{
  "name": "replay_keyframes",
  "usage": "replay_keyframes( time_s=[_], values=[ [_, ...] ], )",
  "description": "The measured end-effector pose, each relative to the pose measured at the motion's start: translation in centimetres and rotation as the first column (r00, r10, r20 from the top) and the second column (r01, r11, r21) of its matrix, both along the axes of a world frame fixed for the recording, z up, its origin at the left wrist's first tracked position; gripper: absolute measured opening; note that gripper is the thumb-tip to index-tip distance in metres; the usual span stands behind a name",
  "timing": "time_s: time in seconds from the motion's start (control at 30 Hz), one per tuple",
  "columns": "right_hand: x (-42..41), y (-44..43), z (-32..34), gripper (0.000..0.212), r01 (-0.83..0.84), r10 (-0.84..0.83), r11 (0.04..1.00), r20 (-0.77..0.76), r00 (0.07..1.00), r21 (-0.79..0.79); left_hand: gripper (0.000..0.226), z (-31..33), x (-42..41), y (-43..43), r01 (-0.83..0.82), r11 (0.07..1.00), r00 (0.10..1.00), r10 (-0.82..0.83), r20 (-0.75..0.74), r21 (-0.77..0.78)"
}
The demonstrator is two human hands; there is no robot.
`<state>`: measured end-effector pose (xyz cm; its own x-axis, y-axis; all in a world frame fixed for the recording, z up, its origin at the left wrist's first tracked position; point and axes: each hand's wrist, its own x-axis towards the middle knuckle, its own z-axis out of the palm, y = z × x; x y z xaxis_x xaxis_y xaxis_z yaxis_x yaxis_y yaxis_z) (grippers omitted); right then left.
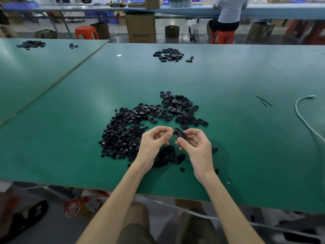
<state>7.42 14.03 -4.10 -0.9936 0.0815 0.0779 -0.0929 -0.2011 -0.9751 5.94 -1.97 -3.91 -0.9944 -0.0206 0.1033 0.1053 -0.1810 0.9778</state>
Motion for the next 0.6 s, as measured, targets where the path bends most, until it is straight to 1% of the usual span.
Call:
replay_keyframes(
  time_s=[0.2, 0.33, 0.5, 0.6],
  values=[
    [0.01, 0.07, -0.21, 0.025, -0.027, 0.027, 0.998, -0.001, 1.000, 0.054, 0.006, 0.17, 0.11, 0.15, 0.048, 0.999, 0.999, -0.049, -0.009, -0.023],
    [0.04, 0.07, -0.11, 0.025, -0.001, 0.003, 0.998, -0.026, 1.000, 0.056, 0.009, 0.09, 0.20, 0.16, 0.016, 0.999, 1.000, -0.017, -0.023, -0.042],
    [0.03, 0.02, -0.11, 0.032, 0.032, -0.030, 0.998, -0.040, 0.999, 0.058, 0.008, -0.19, 0.16, 0.06, -0.030, 0.999, 0.999, 0.030, -0.015, 0.018],
    [0.00, -0.03, -0.14, 0.027, 0.039, -0.037, 0.998, -0.029, 0.999, 0.056, 0.005, -0.45, 0.04, 0.00, -0.063, 0.998, 0.998, 0.063, -0.001, 0.020]
  ],
)
